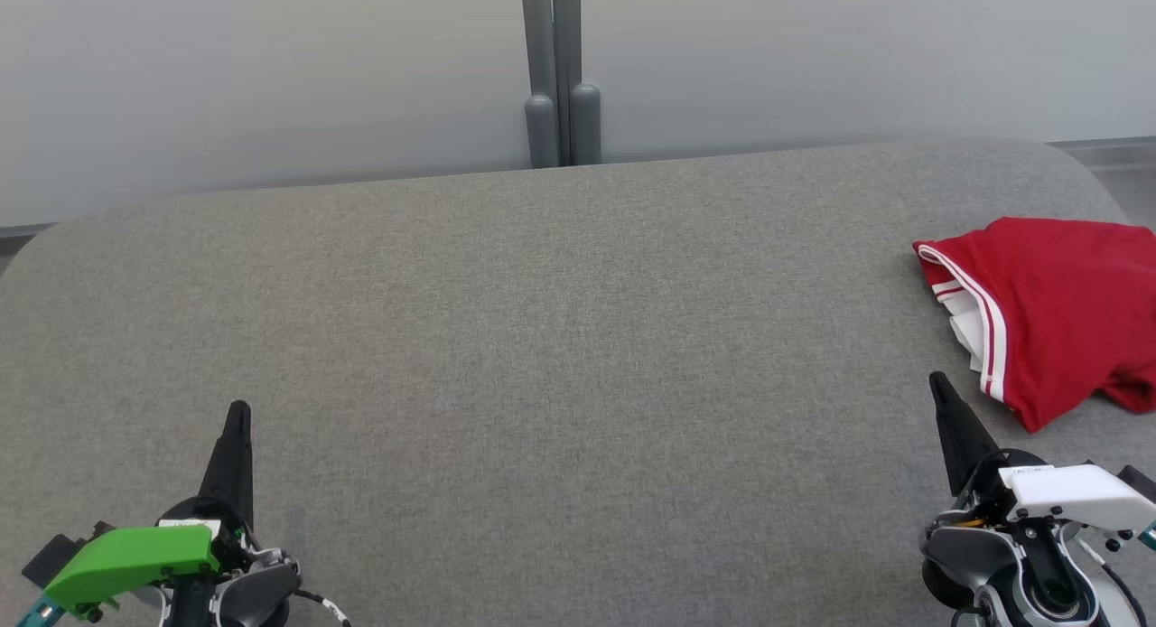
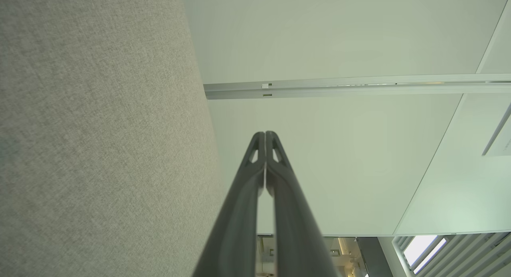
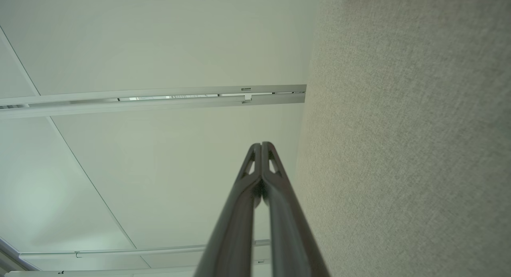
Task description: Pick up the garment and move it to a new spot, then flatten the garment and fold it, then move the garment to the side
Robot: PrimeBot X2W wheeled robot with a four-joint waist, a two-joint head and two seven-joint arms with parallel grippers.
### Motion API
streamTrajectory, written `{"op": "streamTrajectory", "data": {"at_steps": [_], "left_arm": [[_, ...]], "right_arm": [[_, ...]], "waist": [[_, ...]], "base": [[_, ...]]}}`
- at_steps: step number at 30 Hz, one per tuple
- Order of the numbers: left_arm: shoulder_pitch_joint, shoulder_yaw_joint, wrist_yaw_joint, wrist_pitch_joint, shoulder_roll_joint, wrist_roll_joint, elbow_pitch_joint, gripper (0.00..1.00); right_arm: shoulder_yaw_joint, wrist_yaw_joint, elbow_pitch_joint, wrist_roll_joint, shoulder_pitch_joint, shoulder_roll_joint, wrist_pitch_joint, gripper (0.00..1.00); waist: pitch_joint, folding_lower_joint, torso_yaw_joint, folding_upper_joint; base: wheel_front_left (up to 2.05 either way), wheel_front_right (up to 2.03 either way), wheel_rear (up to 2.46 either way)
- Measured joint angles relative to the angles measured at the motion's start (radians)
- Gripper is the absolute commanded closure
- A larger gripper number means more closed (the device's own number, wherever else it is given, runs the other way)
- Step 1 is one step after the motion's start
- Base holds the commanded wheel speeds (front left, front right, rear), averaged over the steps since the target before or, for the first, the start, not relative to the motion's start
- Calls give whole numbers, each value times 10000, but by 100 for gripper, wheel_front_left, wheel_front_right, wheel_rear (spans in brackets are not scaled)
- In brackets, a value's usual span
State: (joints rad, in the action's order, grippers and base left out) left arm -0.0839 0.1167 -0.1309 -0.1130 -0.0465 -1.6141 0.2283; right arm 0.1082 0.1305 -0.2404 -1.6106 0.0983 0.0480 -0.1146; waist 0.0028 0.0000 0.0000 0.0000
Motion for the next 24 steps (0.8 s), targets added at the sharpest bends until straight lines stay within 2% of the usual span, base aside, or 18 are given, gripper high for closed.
{"op": "streamTrajectory", "data": {"at_steps": [24], "left_arm": [[0,0,0,0,0,-2,0,100]], "right_arm": [[0,0,0,0,0,0,0,100]], "waist": [[0,0,0,0]], "base": [[0,0,0]]}}
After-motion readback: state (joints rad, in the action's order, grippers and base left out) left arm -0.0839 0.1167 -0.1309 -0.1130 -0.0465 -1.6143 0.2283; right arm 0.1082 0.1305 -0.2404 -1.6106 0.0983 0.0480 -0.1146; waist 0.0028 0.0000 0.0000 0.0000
